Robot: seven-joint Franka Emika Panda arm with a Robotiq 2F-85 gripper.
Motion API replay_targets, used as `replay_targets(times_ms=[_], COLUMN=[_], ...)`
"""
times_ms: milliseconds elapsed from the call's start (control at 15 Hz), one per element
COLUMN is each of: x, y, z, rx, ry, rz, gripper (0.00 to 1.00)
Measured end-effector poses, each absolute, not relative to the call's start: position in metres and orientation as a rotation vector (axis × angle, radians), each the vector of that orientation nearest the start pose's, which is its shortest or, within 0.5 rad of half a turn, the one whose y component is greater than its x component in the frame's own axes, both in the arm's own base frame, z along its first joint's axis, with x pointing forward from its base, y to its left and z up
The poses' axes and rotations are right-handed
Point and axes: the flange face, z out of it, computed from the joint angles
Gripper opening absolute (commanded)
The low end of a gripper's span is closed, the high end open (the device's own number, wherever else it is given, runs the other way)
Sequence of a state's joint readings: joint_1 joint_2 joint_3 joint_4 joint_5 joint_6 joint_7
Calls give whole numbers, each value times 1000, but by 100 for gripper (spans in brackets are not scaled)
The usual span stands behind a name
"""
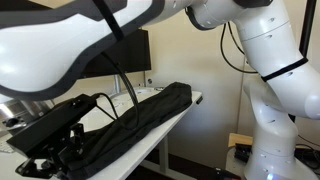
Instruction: Fold the pants in half twice
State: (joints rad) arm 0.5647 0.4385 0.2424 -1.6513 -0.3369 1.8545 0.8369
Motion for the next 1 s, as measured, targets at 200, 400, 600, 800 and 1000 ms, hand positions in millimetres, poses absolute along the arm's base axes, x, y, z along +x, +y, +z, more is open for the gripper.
replay_targets(times_ms=[200,400,600,800,1000], x=[479,480,481,483,480], y=[436,437,440,446,455], z=[351,353,359,374,398], rx=[-3427,-3419,-3410,-3393,-3374], ry=[-132,-126,-127,-132,-152], rz=[7,8,-6,-41,-95], gripper=[4,6,7,7,6])
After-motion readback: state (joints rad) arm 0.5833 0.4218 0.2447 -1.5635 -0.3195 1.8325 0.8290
